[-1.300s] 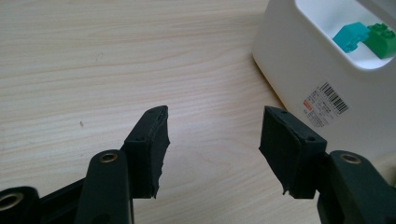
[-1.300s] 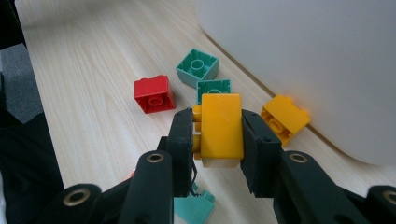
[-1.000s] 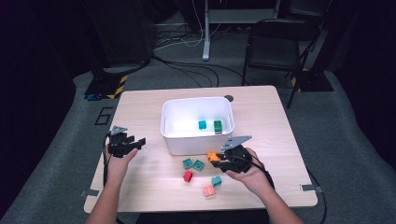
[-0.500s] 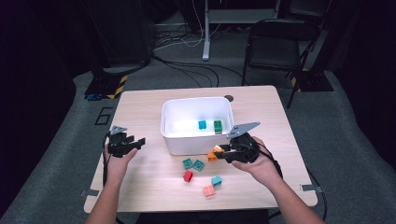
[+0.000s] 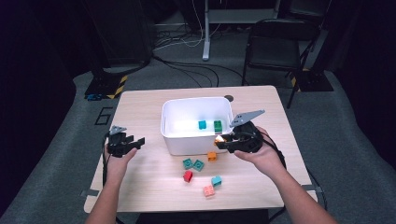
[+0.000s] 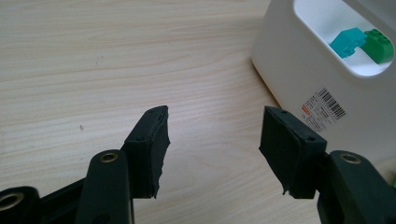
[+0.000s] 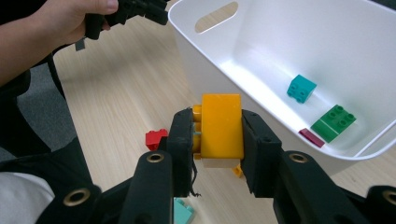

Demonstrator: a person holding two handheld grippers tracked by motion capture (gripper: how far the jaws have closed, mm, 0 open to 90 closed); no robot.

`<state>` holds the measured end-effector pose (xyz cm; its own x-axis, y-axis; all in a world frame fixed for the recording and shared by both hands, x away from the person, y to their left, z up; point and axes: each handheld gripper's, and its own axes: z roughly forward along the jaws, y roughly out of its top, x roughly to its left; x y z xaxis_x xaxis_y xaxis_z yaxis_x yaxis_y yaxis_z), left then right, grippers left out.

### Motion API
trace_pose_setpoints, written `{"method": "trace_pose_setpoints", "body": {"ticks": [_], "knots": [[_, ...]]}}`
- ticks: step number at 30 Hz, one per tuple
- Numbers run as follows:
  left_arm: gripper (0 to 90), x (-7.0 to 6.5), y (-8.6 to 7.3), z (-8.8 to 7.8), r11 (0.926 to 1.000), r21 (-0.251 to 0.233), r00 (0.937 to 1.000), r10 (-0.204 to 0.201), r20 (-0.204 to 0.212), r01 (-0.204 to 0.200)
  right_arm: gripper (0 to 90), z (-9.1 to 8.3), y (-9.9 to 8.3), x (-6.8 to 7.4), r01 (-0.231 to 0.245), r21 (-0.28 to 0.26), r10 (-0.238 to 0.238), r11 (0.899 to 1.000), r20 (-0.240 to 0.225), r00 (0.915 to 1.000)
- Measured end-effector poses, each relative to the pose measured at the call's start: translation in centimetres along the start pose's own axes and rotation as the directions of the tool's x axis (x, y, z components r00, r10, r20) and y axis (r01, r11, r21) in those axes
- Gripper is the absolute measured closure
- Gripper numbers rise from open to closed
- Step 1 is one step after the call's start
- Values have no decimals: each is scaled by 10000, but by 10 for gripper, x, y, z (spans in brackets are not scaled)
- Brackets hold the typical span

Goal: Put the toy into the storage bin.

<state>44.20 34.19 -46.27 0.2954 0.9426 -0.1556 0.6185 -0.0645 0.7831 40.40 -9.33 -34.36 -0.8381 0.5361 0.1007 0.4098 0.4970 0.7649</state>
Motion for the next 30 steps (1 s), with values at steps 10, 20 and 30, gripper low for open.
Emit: {"method": "trace_pose_setpoints", "body": {"ticks": [10,20,30], "knots": [[415,0,0,0,10000,54,10000,37,34,-37,673,-7,19,-6,173,-138,-169,9998,262,9995],[415,0,1,0,10000,45,10000,24,38,-24,673,5,41,-18,164,-121,-159,9998,388,9991],[415,1,1,-1,10000,-20,10000,21,48,-21,673,20,51,-27,155,-130,-146,9998,631,9979]]}}
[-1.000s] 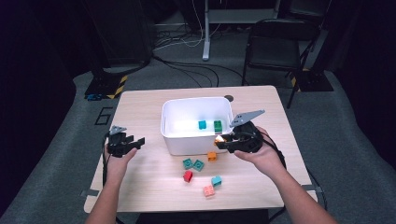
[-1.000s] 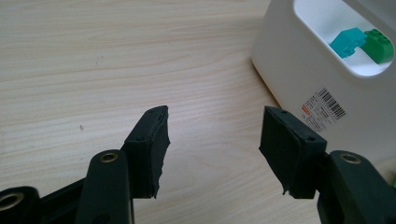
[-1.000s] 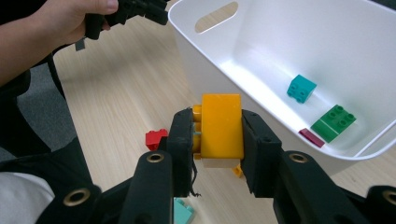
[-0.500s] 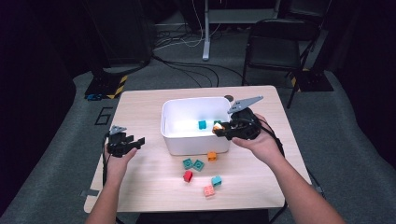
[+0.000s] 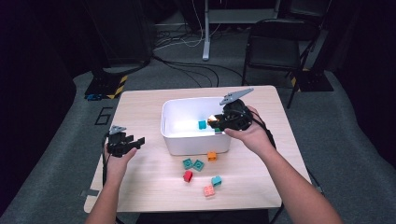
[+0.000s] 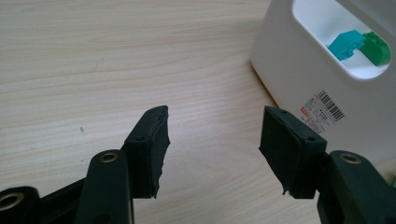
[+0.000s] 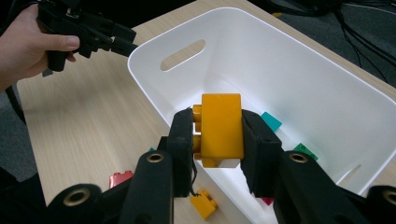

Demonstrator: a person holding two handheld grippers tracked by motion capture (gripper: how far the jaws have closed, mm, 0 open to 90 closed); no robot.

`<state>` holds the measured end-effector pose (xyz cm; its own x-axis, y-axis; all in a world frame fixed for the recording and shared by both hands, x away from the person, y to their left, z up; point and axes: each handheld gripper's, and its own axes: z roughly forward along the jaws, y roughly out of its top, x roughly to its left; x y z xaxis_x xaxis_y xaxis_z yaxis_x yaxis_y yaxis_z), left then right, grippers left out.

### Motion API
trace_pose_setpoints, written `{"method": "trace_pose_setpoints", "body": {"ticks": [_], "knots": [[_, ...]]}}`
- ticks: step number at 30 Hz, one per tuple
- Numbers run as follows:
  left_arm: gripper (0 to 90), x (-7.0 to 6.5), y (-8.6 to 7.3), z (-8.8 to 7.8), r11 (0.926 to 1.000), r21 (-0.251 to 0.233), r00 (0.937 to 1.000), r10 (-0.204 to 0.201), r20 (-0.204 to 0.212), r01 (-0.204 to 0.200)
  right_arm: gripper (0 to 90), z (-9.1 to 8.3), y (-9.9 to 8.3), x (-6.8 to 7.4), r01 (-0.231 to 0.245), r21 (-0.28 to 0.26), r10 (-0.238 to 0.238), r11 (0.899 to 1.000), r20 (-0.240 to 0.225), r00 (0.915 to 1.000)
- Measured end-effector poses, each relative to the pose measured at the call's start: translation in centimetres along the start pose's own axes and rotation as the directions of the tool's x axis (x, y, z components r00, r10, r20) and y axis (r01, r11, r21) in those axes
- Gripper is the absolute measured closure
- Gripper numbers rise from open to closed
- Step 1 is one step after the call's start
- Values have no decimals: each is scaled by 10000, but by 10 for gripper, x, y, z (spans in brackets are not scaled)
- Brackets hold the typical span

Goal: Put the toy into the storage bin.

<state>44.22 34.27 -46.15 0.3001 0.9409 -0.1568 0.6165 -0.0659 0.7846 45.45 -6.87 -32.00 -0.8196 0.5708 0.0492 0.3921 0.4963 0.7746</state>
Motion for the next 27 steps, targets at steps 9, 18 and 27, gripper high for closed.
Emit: {"method": "trace_pose_setpoints", "body": {"ticks": [9,18,27], "knots": [[415,0,0,0,10000,-17,10000,25,7,-25,673,17,4,-9,-199,89,197,9998,166,9997],[415,0,1,0,10000,-33,10000,23,12,-23,673,35,6,-22,-467,291,455,9985,402,9982],[415,1,1,0,10000,-13,10000,0,20,0,672,51,7,-35,-803,451,772,9958,667,9948]]}}
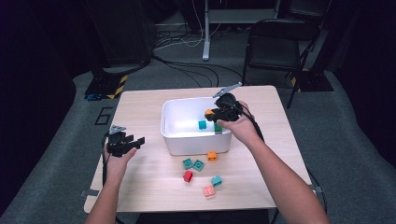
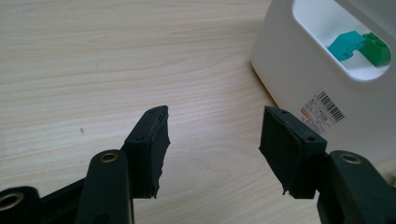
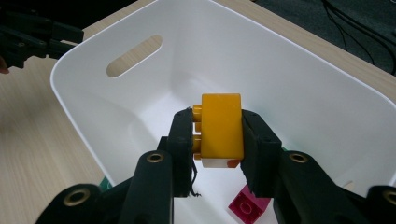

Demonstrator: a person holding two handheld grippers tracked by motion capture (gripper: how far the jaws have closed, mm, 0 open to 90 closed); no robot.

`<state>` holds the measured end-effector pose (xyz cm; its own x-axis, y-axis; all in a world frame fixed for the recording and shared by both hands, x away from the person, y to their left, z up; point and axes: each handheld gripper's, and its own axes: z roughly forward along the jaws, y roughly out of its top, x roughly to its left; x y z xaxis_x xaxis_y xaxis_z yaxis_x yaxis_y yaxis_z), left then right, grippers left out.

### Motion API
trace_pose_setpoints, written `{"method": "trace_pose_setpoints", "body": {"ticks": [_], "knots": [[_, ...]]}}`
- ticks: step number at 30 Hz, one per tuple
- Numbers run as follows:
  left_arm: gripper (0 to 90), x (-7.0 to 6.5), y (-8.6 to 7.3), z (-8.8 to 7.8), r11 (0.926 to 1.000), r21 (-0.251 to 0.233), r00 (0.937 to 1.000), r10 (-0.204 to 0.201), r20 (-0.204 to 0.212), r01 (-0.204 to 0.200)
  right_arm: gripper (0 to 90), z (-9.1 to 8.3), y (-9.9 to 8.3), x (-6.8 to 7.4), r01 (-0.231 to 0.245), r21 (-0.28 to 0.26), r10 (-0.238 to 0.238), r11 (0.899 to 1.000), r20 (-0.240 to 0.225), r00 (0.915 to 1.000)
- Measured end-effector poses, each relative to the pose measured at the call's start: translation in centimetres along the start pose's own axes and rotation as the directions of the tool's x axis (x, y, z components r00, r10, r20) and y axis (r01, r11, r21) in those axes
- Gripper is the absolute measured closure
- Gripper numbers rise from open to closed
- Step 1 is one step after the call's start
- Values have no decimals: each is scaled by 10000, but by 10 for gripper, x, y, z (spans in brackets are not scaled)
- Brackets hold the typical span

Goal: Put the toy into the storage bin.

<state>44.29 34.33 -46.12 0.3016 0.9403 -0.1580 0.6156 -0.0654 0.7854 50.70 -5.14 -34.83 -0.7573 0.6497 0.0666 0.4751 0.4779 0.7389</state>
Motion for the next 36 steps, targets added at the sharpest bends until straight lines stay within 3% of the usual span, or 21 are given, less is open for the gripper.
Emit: {"method": "trace_pose_setpoints", "body": {"ticks": [18,28,32,36], "knots": [[415,1,1,-1,10000,-53,10000,-51,10,51,672,35,12,-10,-225,686,196,9974,420,9989],[415,1,1,0,10000,2,10000,-67,44,67,667,43,15,-10,-194,907,145,9957,552,9984],[415,1,1,0,10000,-20,10000,-44,40,44,626,46,15,-7,-219,929,162,9954,616,9980],[415,2,1,-1,9999,-34,9999,-103,11,103,606,41,15,-3,25,845,-80,9964,649,9979]]}}
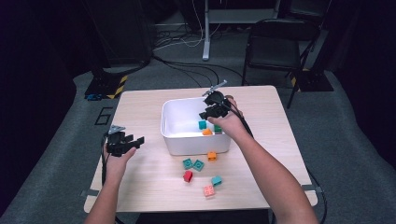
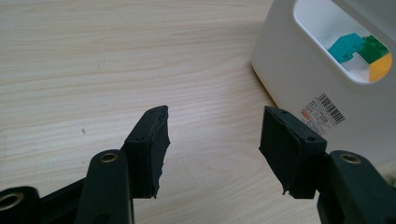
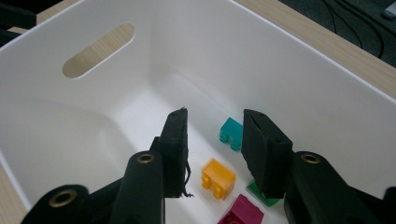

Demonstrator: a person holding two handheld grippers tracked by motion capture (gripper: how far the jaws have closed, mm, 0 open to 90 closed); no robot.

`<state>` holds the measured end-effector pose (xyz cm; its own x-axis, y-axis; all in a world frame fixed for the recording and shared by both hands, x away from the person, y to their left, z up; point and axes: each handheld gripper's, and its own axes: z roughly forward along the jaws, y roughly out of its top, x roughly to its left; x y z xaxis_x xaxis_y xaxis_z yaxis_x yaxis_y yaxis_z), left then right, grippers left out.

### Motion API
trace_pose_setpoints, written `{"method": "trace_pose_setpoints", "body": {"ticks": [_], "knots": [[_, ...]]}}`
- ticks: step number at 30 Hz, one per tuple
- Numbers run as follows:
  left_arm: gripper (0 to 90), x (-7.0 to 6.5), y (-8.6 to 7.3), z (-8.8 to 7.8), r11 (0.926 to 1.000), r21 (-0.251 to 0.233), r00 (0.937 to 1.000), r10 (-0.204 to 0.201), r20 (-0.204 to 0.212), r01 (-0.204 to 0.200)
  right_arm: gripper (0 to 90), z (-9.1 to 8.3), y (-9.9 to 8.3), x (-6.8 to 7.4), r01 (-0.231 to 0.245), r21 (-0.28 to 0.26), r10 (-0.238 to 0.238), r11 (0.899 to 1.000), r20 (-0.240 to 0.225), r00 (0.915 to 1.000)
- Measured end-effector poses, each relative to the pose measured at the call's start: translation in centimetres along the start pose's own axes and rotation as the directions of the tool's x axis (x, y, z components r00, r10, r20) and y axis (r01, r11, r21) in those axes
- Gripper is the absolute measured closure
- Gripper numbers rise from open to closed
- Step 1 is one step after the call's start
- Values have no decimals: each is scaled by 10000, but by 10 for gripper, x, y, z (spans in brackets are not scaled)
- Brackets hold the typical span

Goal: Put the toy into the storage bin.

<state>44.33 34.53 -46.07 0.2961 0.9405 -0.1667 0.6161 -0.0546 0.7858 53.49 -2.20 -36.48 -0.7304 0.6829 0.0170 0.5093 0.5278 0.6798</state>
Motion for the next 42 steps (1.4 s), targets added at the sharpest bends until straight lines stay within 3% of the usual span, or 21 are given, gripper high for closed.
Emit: {"method": "trace_pose_setpoints", "body": {"ticks": [12,18,28,34,42], "knots": [[415,1,0,0,10000,25,10000,-37,-21,37,544,-35,-11,18,457,-898,-487,9949,-316,9983],[415,2,0,0,10000,73,10000,21,-35,-21,545,-60,-22,34,715,-1413,-795,9874,-516,9955],[415,0,-1,1,9999,108,10000,79,-38,-79,545,-83,-45,53,957,-2073,-1115,9736,-659,9916],[415,0,-1,0,9999,100,9999,98,-57,-97,544,-89,-57,58,827,-2114,-1020,9739,-822,9914],[415,-2,-1,1,9999,51,9999,119,-28,-119,545,-86,-85,62,611,-2146,-769,9748,-657,9949]]}}
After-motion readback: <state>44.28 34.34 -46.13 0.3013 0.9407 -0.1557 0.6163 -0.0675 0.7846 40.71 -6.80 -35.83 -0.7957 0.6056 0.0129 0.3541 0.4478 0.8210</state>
